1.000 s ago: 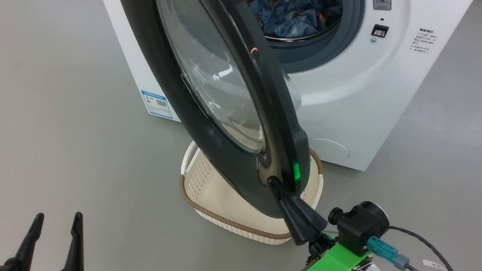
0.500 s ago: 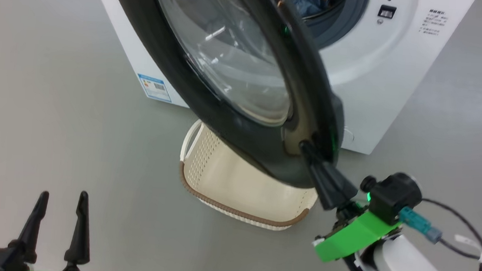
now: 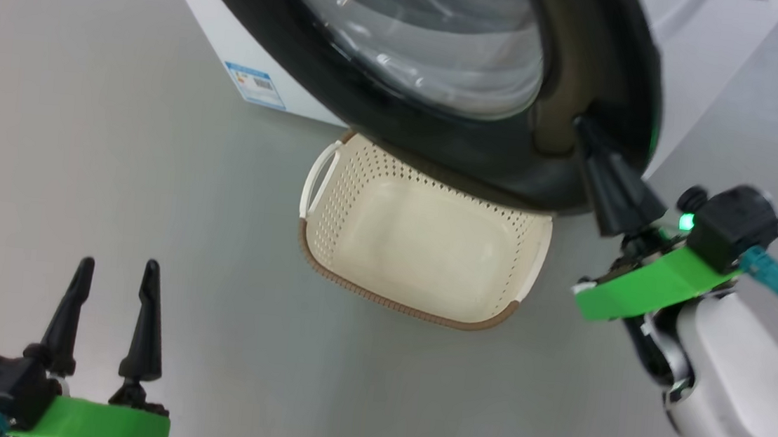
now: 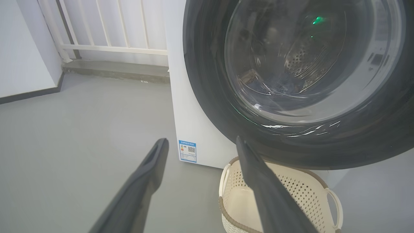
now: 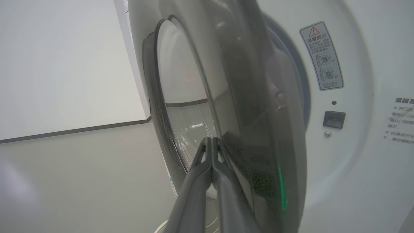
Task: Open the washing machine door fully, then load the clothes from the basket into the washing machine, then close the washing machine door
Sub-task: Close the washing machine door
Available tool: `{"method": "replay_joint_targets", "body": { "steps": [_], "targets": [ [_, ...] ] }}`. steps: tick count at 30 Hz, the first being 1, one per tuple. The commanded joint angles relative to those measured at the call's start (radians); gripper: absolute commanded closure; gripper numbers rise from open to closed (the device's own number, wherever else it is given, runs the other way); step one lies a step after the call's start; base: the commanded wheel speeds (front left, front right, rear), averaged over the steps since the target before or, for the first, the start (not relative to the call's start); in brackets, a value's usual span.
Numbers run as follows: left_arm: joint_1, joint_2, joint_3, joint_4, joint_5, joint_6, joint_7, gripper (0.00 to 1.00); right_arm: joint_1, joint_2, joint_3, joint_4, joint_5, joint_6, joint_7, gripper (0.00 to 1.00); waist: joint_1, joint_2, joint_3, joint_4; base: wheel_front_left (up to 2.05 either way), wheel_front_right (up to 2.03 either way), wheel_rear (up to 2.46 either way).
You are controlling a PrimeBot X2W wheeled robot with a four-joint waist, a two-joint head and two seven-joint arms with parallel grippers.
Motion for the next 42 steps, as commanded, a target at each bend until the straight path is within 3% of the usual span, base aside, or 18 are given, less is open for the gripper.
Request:
{"method": "replay_joint_targets", "body": {
  "steps": [1,23,42],
  "targets": [
    [-0.026,0.012,0.028,-0.036,-0.017,0.001,-0.006,0.0,-0.032,-0.006,-0.006,-0.017,-0.013,0.0,-0.008,1.0,-0.0001,-0.0001,0.026,0.015,0.0,0.0,0.0],
    [-0.136,0.012,-0.034,-0.063,-0.074,0.001,-0.006,0.0,-0.286,-0.075,-0.159,0.041,-0.058,0.0,-0.008,1.0,-0.0001,-0.0001,0.199,0.088,0.0,0.0,0.0],
    [-0.181,0.012,-0.078,-0.061,-0.073,0.001,-0.006,0.0,-0.374,-0.033,-0.271,0.054,-0.144,0.0,-0.008,1.0,-0.0001,-0.0001,0.248,0.108,0.0,0.0,0.0]
  ]
}}
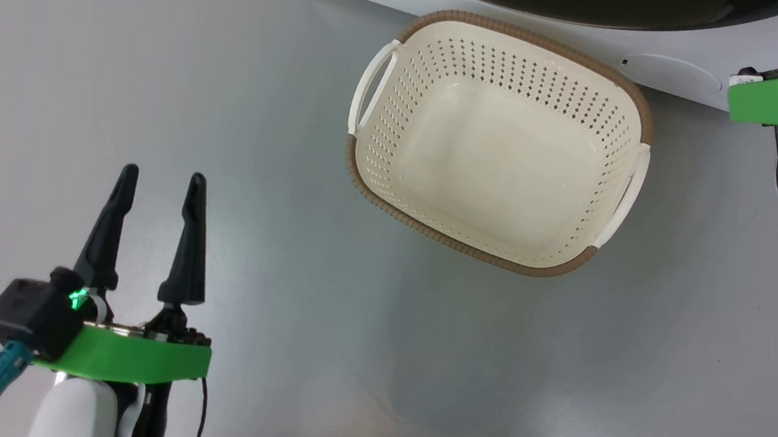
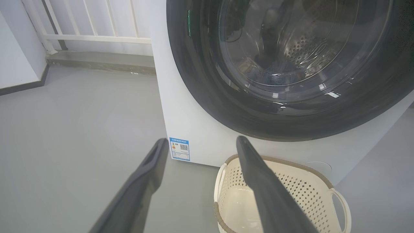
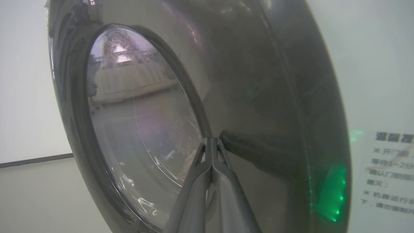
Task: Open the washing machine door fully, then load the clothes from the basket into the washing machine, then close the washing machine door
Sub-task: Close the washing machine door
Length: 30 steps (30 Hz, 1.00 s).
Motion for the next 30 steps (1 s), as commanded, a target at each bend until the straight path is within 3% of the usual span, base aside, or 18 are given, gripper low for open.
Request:
{"method": "replay_joint_targets", "body": {
  "steps": [1,12,16,17,18,30],
  "targets": [
    [-0.012,0.023,0.032,-0.023,-0.001,0.001,-0.006,0.0,-0.025,0.001,-0.013,-0.016,-0.004,-0.01,-0.001,1.0,0.0,0.0,-0.003,-0.001,0.0,0.0,0.0],
    [0.008,0.023,0.047,0.012,0.019,0.001,-0.006,0.0,0.067,0.022,0.072,-0.002,0.033,-0.01,-0.001,1.0,0.0,0.0,-0.076,-0.03,0.0,0.0,0.0],
    [0.02,0.023,0.064,0.029,0.034,0.001,-0.006,0.0,0.123,0.038,0.1,-0.005,0.049,-0.01,-0.001,0.47,0.0,0.0,-0.116,-0.049,0.0,0.0,0.0],
    [0.024,0.023,0.069,0.032,0.039,0.001,-0.006,0.0,0.139,0.043,0.102,-0.007,0.052,-0.01,-0.001,0.13,0.0,0.0,-0.126,-0.055,0.0,0.0,0.0],
    [0.027,0.023,0.074,0.035,0.044,0.001,-0.006,0.0,0.156,0.048,0.104,-0.008,0.054,-0.01,-0.001,0.0,0.0,0.0,-0.136,-0.061,0.0,0.0,0.0],
    [0.076,0.056,0.117,0.065,0.066,0.001,-0.006,0.0,0.319,0.103,0.095,-0.02,0.074,-0.01,-0.001,0.0,0.0,0.0,-0.25,-0.145,0.0,0.0,0.0]
  ]
}}
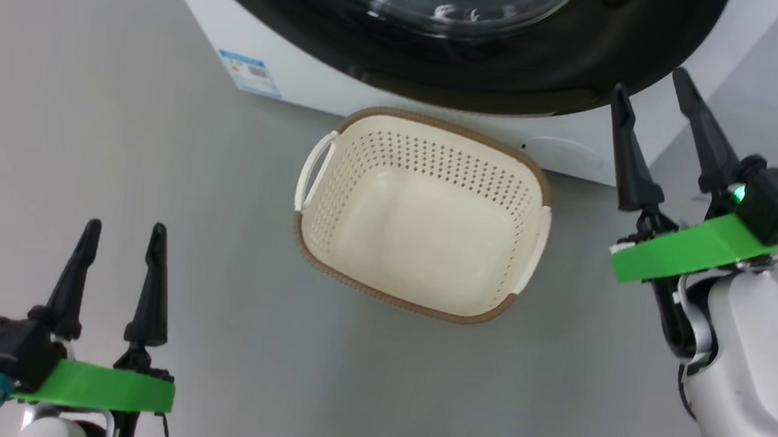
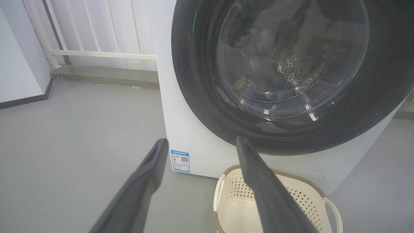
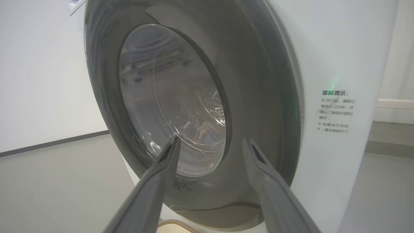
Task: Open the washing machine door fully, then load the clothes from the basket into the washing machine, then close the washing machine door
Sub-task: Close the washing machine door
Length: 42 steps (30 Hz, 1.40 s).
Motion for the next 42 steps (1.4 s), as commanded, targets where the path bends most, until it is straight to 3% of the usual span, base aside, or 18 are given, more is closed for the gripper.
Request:
{"method": "replay_joint_targets", "body": {
  "steps": [1,21,42],
  "targets": [
    [0.016,0.037,0.039,-0.015,0.011,0.001,-0.006,0.0,0.034,0.021,0.008,-0.03,0.004,-0.003,-0.002,0.0,0.0001,0.0,-0.045,-0.044,0.0,0.0,0.0],
    [0.087,0.107,0.069,0.004,0.019,0.001,-0.006,0.0,0.248,0.038,-0.058,-0.064,-0.001,-0.003,-0.002,0.0,0.0001,0.0,-0.165,-0.226,0.0,0.0,0.0],
    [0.165,0.115,0.144,0.004,0.03,0.001,-0.006,0.0,0.389,0.048,-0.089,-0.097,-0.006,-0.003,-0.002,0.0,0.0001,0.0,-0.259,-0.359,0.0,0.0,0.0]
  ]
}}
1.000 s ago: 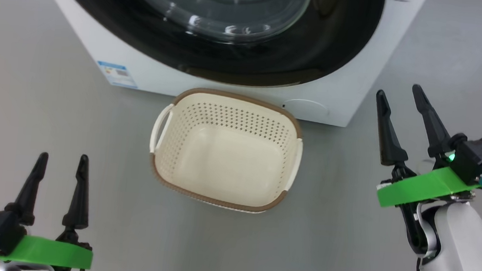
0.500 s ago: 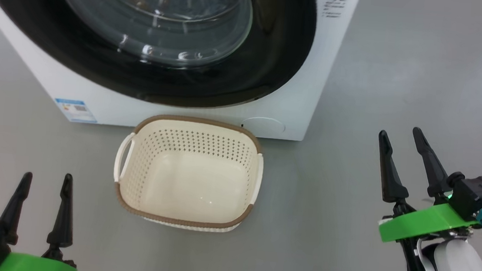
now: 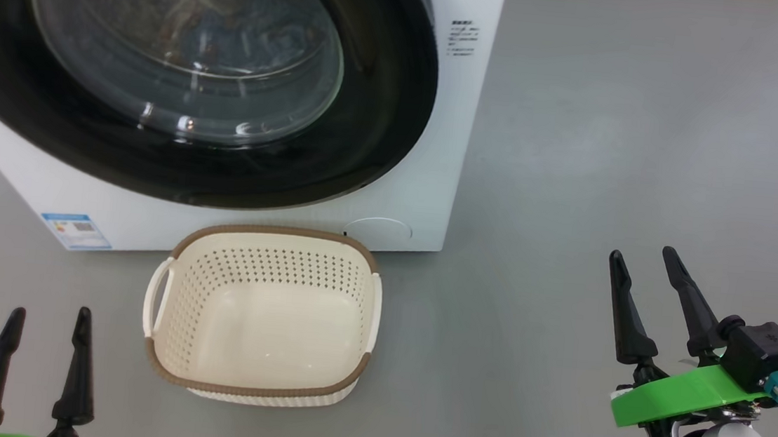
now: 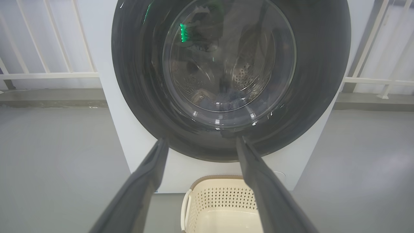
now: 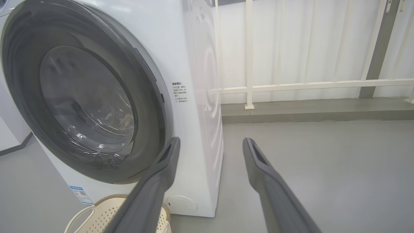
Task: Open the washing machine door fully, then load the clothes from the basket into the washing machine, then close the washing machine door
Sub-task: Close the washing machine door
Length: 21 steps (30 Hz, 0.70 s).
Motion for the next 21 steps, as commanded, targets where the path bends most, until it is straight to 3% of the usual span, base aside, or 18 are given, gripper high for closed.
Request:
{"method": "replay_joint_targets", "body": {
  "steps": [1,21],
  "targets": [
    [-0.005,0.026,0.043,-0.021,0.01,0.001,-0.006,0.0,0.01,-0.003,0.009,-0.03,-0.008,-0.003,-0.002,0.0,0.0,0.0,-0.019,-0.024,0.0,0.0,0.0],
    [0.052,0.022,0.092,-0.034,0.016,0.001,-0.006,0.0,0.121,-0.007,-0.027,-0.049,-0.013,-0.003,-0.002,0.0,0.0,0.0,-0.074,-0.087,0.0,0.0,0.0]
  ]
}}
